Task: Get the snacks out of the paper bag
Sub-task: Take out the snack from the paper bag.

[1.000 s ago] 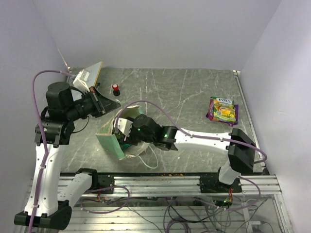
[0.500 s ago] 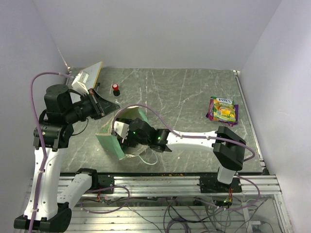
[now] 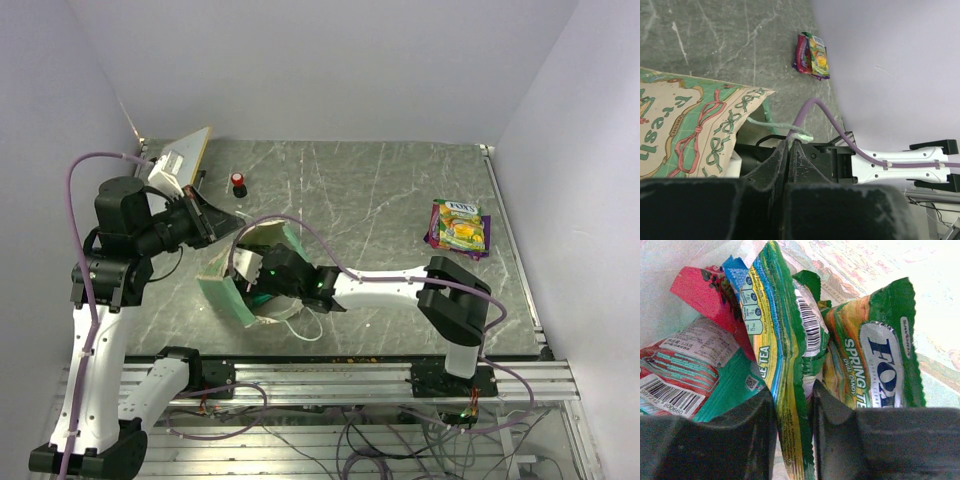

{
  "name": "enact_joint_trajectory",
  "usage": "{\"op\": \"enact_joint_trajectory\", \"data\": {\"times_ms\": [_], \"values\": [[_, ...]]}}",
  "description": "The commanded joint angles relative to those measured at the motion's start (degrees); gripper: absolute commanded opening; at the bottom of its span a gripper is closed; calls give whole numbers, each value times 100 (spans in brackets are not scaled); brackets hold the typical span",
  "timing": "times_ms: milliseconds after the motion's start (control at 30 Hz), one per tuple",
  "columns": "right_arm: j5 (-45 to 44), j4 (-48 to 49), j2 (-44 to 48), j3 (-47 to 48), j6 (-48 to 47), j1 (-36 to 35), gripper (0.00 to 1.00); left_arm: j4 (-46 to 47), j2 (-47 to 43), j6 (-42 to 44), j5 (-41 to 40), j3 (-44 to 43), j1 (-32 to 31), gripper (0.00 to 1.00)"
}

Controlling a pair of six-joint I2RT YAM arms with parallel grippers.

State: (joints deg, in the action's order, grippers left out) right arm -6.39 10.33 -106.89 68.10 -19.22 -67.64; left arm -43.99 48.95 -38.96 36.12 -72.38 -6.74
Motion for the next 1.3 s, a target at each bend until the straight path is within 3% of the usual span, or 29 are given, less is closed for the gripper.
{"op": "enact_joint_trajectory", "data": {"times_ms": [0,200,800,1267], "values": [[84,320,79,-77,67,102,22,-228,-32,104,-345,-142,-43,7],[215,311,352,-86,200,194,0,-391,-28,155,-563,-209,-46,7],[252,-960,1551,163,401,184,0,-471,112,89,-1002,-349,-44,7],[620,-2363,3140,492,18,182,0,-522,486,100,-1212,-485,-41,7]]}}
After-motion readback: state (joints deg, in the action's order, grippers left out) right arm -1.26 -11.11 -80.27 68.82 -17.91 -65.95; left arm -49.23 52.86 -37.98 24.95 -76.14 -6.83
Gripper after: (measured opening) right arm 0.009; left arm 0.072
